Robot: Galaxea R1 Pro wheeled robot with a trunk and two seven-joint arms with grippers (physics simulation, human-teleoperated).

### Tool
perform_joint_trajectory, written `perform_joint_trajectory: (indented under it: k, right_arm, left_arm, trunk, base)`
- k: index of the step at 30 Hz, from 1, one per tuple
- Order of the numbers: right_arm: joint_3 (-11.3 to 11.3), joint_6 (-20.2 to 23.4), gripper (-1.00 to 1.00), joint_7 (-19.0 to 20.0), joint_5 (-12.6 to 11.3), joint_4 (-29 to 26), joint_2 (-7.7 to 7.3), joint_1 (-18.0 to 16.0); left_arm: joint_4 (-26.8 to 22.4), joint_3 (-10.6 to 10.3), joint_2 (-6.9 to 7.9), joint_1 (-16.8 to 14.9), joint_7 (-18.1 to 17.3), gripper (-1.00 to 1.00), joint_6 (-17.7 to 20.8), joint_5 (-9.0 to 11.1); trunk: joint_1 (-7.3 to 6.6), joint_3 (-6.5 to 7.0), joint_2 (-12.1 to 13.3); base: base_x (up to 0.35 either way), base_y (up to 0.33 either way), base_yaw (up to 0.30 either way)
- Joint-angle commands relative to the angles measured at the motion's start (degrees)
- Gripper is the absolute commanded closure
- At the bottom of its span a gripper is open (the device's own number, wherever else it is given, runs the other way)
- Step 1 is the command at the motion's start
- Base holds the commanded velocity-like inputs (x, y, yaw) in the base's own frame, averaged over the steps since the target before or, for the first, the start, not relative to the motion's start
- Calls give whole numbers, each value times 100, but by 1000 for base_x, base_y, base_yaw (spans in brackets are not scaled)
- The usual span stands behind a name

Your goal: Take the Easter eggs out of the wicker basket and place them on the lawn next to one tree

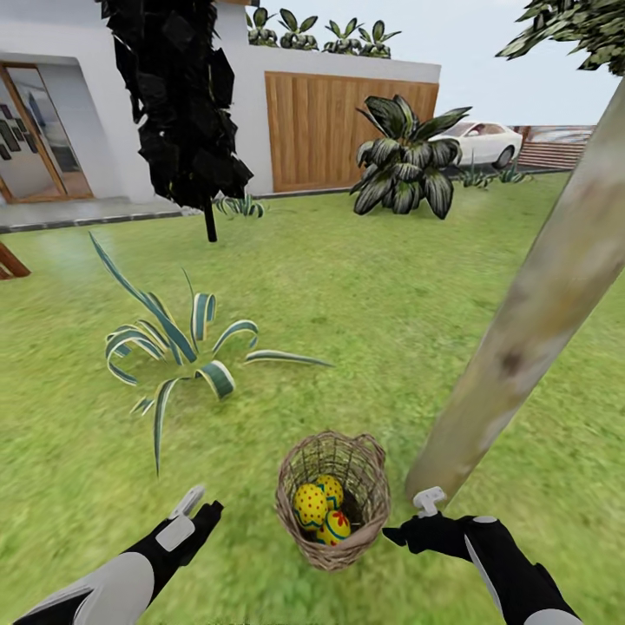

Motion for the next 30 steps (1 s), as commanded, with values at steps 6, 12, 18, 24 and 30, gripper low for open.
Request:
perform_joint_trajectory:
  k: [6,12,18,24,30]
  right_arm:
    - [-21,13,-100,45,45,73,4,-2]
    - [-18,11,-100,45,45,140,4,-2]
    - [-19,11,-100,45,47,151,4,-2]
    - [-17,11,-100,40,54,157,4,-2]
    - [-17,-12,-100,38,47,203,4,-2]
  left_arm:
    - [-13,16,-5,-1,26,-100,33,7]
    - [-13,14,-5,-1,26,-100,33,7]
    - [-14,7,-12,-1,25,-100,33,-9]
    - [-13,7,-14,-1,25,-100,33,-11]
    - [-15,8,-18,-1,27,-100,33,17]
  trunk:
    - [0,-20,-3]
    - [0,-21,-3]
    - [0,-21,-3]
    - [0,-21,-3]
    - [0,-21,-3]
  base:
    - [24,0,68]
    - [130,0,2]
    - [318,0,0]
    - [335,0,0]
    - [66,0,0]
